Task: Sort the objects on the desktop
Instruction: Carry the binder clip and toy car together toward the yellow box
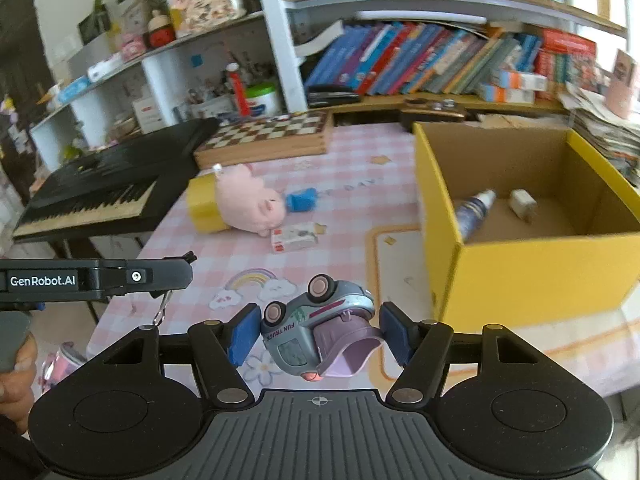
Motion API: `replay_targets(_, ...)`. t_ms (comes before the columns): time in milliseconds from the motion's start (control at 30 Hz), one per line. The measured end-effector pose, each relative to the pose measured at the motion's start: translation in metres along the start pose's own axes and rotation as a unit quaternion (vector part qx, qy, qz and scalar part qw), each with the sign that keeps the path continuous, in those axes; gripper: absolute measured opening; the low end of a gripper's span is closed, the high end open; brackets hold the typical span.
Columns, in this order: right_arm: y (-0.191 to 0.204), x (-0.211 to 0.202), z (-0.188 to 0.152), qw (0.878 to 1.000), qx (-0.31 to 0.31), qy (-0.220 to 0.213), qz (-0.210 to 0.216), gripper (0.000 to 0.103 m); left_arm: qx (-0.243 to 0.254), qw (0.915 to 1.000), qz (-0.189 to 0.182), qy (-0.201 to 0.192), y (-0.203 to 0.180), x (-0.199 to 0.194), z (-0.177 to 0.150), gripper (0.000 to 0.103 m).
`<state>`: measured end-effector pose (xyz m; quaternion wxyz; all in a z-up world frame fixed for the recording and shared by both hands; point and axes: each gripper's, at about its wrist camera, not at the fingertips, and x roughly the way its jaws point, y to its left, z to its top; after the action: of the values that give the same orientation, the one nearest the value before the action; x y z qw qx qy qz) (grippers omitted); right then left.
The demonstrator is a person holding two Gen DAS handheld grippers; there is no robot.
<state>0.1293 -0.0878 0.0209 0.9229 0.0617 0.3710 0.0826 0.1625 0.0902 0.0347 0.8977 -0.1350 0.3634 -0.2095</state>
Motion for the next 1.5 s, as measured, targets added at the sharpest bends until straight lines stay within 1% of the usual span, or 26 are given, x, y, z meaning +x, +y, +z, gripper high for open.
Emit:
replay_targets(333, -0.026, -0.029, -0.02, 0.996, 0.057, -0.002, -0.062, 0.066, 0.042, 0.9966, -0.063, 0.033, -0.033, 0.021, 0.0, 0.044)
replay_targets(500, -0.043, -0.042, -0.027, 0.993, 0.083, -0.003, -0.089, 0.066, 0.067, 0.9919, -0.095, 0.052, -0.056, 0.035, 0.0, 0.044)
replay_targets(700, -0.062, -0.055, -0.033, 0.989, 0.102, -0.008, -0.111, 0.066, 0.097, 0.9851, -0.127, 0.064, -0.086, 0.049, -0.001, 0.044)
replay_targets(867, -0.08, -0.063, -0.033, 0.987, 0.108, -0.008, -0.119, 0.066, 0.108, 0.9821, -0.139, 0.067, -0.106, 0.058, 0.0, 0.044)
replay_targets(1100, -0.104, -0.068, -0.029, 0.988, 0.105, -0.005, -0.117, 0.066, 0.114, 0.9799, -0.149, 0.068, -0.133, 0.071, 0.002, 0.044)
replay_targets(1333, -0.131, -0.074, -0.018, 0.99, 0.091, -0.014, -0.11, 0.066, 0.119, 0.98, -0.15, 0.054, -0.16, 0.079, 0.006, 0.044)
replay_targets(1500, -0.148, -0.075, -0.008, 0.992, 0.073, -0.023, -0.098, 0.066, 0.129, 0.9805, -0.143, 0.036, -0.179, 0.082, 0.008, 0.044)
